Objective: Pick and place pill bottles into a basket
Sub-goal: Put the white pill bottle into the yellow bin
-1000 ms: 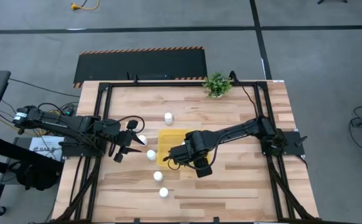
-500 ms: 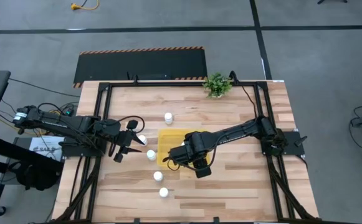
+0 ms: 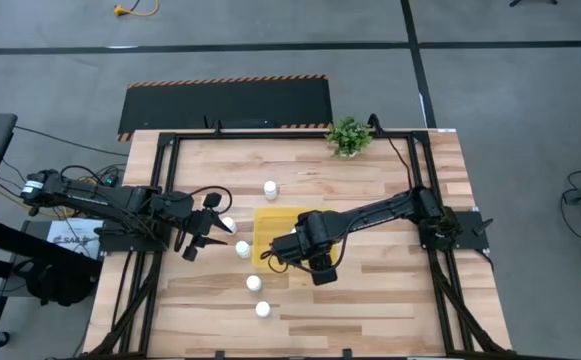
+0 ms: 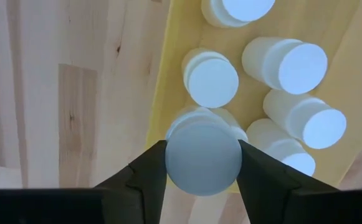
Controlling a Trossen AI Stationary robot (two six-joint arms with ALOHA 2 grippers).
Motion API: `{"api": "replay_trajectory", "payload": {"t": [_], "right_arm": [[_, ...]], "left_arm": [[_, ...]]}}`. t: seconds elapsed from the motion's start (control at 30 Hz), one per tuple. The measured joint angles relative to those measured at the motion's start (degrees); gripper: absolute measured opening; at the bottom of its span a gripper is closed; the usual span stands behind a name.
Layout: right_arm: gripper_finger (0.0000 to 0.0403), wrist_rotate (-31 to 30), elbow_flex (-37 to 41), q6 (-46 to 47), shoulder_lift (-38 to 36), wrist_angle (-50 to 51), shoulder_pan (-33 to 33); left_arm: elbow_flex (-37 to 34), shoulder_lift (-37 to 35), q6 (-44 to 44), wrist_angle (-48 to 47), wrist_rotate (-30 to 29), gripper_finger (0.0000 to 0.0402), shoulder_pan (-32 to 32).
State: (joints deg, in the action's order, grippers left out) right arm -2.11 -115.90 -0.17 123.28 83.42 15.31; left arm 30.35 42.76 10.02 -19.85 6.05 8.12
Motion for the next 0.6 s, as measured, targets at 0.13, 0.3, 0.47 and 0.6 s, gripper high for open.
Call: {"api": "replay_trajectory", "payload": {"t": [0.13, 0.3, 0.47, 0.6], "right_arm": [[0.0157, -0.08, 0.00, 1.63, 0.02, -0.41, -0.36], [0.0151, -0.13, 0.00, 2.32, 0.02, -0.56, -0.57], [0.0162, -0.20, 0.02, 3.62, 0.78, -1.32, -0.91], [0.0153, -0.35, -0.03, 3.35, 1.77, -2.25, -1.22]], "left_arm": [[0.00, 0.00, 0.00, -0.01, 0.00, 0.0144, 0.00], [0.00, 0.00, 0.00, 0.01, 0.01, 0.0144, 0.00], [0.00, 0.00, 0.00, -0.01, 0.01, 0.0144, 0.00], [0.02, 0.00, 0.00, -0.01, -0.01, 0.0144, 0.00]]}}
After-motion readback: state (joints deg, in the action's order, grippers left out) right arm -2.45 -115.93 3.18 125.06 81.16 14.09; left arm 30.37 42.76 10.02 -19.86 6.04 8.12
